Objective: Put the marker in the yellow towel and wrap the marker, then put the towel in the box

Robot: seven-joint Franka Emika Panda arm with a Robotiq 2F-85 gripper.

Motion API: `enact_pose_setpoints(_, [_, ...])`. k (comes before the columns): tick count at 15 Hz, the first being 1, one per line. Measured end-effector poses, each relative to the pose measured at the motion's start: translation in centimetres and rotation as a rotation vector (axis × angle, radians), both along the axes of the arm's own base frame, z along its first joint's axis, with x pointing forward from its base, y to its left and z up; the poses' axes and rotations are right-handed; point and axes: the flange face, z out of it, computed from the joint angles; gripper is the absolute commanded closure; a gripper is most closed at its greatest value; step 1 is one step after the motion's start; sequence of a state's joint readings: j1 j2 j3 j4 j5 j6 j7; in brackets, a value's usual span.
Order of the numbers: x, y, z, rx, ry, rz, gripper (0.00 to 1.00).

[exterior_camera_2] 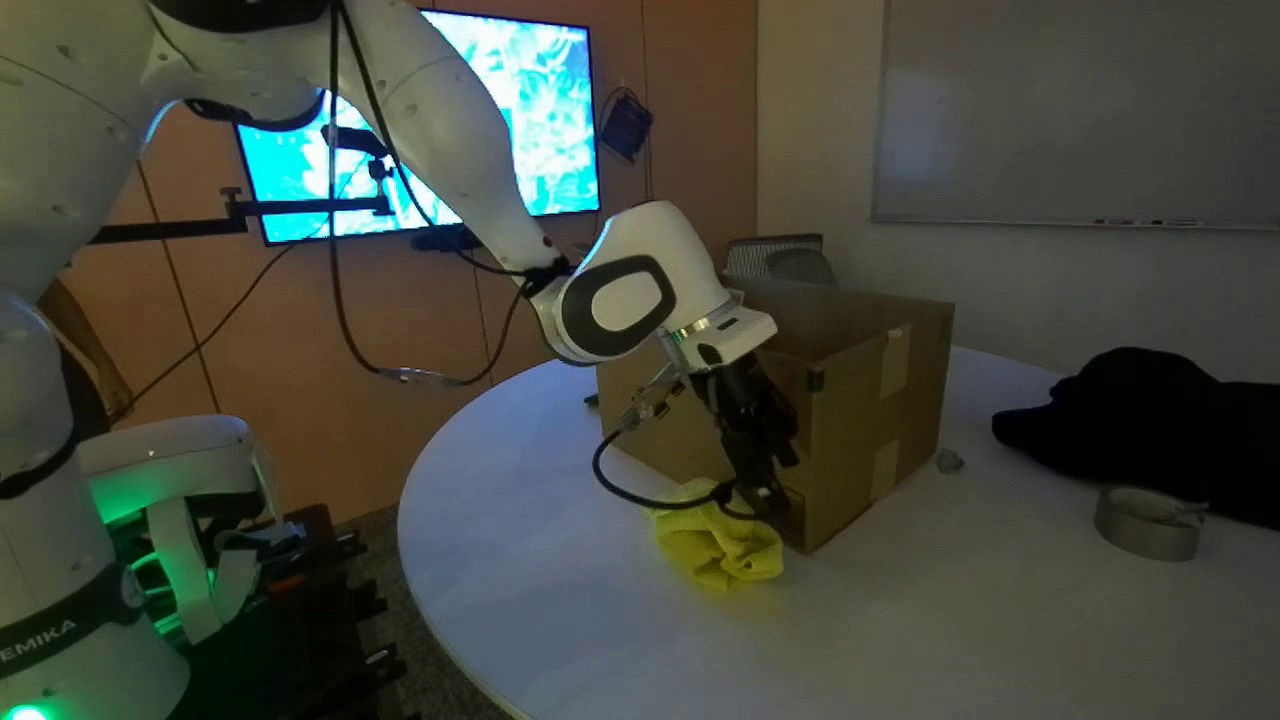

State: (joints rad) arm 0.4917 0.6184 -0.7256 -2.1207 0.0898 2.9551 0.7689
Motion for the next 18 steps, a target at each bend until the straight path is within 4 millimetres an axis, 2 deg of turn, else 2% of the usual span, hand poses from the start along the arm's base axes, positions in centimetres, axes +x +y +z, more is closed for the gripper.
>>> enact_pose_setpoints(3, [-0.2,2.1,3.0,0.001,0.021,0.16,0.0])
enact_pose_setpoints(6, [-1.0,4.6,5.2,0.011,0.06,0.311,0.0])
enact_pose_setpoints(10, [-2.4,8.1,6.5,0.037,0.173,0.495,0.0])
enact_pose_setpoints(14, [-3.5,10.7,5.9,0.074,0.32,0.667,0.0])
enact_pose_setpoints(18, [-3.8,11.3,2.9,0.094,0.436,0.764,0.0])
